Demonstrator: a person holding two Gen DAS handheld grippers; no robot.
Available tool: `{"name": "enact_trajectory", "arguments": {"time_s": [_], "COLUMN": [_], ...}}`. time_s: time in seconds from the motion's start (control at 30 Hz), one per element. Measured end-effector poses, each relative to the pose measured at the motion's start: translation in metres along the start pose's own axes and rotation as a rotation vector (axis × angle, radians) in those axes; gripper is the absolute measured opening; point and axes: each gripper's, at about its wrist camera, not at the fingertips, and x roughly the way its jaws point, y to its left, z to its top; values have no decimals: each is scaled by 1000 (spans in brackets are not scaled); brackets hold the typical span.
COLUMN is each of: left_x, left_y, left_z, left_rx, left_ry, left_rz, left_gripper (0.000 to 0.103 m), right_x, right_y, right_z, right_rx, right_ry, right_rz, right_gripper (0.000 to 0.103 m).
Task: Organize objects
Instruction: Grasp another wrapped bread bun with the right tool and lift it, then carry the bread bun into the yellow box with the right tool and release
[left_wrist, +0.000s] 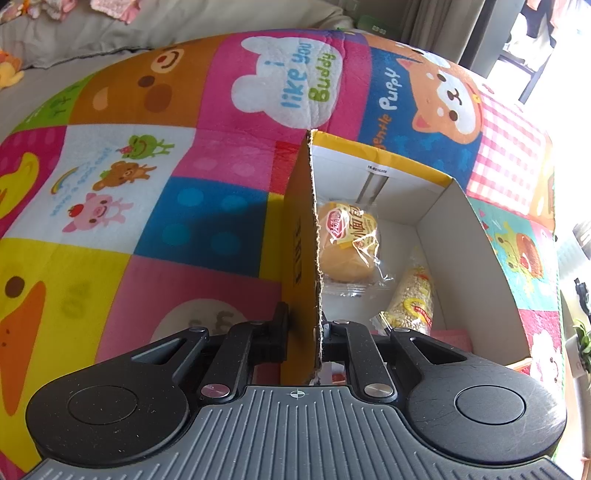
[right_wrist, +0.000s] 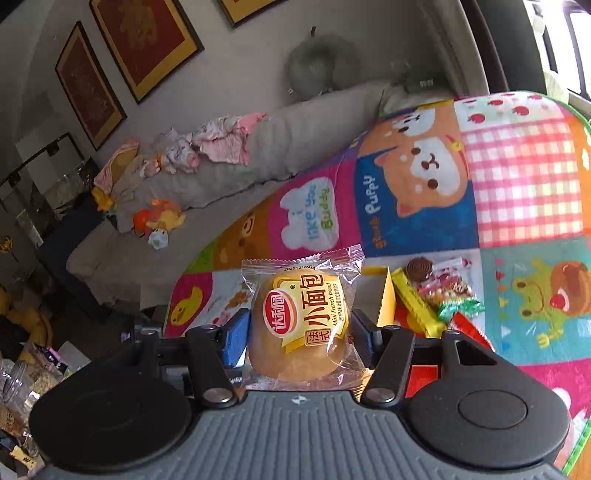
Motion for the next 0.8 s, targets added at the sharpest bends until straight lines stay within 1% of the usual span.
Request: {"name": "enact_trajectory", "arguments": {"time_s": [0.07, 0.17, 0.3, 0.43, 0.5, 0.57, 0.7, 0.8], "left_x": [0, 0, 0, 0, 0, 0, 0, 0], "left_y": [0, 1, 1, 1, 1, 1, 1, 1], "left_z": [0, 0, 0, 0, 0, 0, -1, -1], "left_rx": [-1, -2, -2, -3, -2, -4, -4, -5], "left_ry": [1, 0, 0, 0, -1, -1, 0, 0], "left_rz": [-2, -4, -5, -5, -5, -6, -8, -8], "left_gripper": [14, 14, 14, 14, 14, 14, 15, 15], "right_x": [13, 36, 59, 77, 86, 93, 87, 78], "right_y": [-2, -8, -12, -10, -8, -5, -2, -7], "right_z": [5, 6, 3, 7, 12, 19, 27, 28], "right_rx": [1, 20, 29, 11, -6, -23, -43, -58], "right_ry": [-16, 14, 51, 58, 62, 69, 34, 12], "right_rz": [-17, -51, -57, -78, -73, -68, -60, -86], "right_gripper": [58, 58, 58, 58, 58, 70, 72, 74]}}
